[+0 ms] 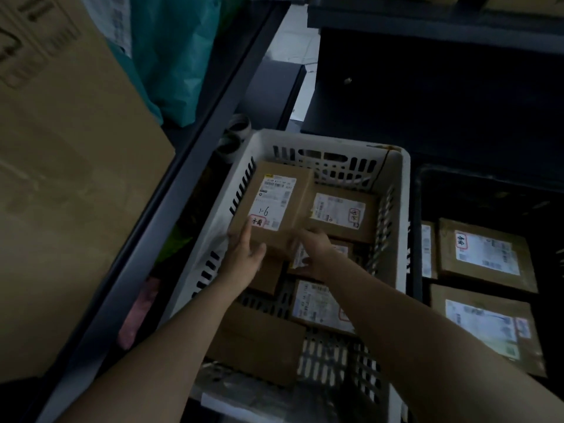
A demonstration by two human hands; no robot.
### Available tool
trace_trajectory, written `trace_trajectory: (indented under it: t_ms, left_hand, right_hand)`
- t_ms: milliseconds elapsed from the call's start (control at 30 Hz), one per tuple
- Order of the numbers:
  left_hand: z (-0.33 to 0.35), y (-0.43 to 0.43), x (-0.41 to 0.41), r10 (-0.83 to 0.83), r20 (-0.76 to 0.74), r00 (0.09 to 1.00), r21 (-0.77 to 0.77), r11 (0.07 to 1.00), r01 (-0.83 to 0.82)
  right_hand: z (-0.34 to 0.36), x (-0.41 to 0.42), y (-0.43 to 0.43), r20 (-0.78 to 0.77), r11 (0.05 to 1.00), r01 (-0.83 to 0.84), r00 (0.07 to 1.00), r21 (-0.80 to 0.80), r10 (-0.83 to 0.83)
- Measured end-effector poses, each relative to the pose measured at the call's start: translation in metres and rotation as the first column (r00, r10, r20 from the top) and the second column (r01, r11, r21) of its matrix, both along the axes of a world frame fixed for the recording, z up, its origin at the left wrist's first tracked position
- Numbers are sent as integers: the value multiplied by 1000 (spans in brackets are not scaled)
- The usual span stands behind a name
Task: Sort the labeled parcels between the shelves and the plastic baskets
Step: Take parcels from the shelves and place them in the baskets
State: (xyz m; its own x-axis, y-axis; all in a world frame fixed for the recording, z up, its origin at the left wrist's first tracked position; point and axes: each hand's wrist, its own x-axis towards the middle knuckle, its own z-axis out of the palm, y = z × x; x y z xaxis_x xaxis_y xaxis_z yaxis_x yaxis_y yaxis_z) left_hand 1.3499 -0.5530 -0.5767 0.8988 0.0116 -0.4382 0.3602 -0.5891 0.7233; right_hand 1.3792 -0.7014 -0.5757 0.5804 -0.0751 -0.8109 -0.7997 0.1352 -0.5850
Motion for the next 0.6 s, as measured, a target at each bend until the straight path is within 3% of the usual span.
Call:
trace_trajectory:
  t_ms: [67, 167, 267, 333, 600]
  left_hand:
    - [-6, -4, 4, -67, -62, 996, 46, 996, 70]
    - [-15, -5, 11, -131, -29, 991, 209, 969, 134]
    - [-17, -1, 14, -237, -14, 971, 498, 841, 212]
    - [-17, 3, 15, -300, 27, 953, 600, 768, 225]
    - [-15, 1, 20, -281, -30, 959, 575, 780, 246]
  right_hand:
    - [-3, 7, -6, 62, 998, -53, 997, 25, 51]
    - [-5, 19, -10, 85, 988, -151, 985, 22, 148]
    - [-7, 34, -6, 150, 979, -205, 968, 11, 201]
    - [-10, 42, -3, 165, 974, -223, 960, -48, 228]
    - [-14, 47, -18, 129, 904, -379, 904, -198, 408]
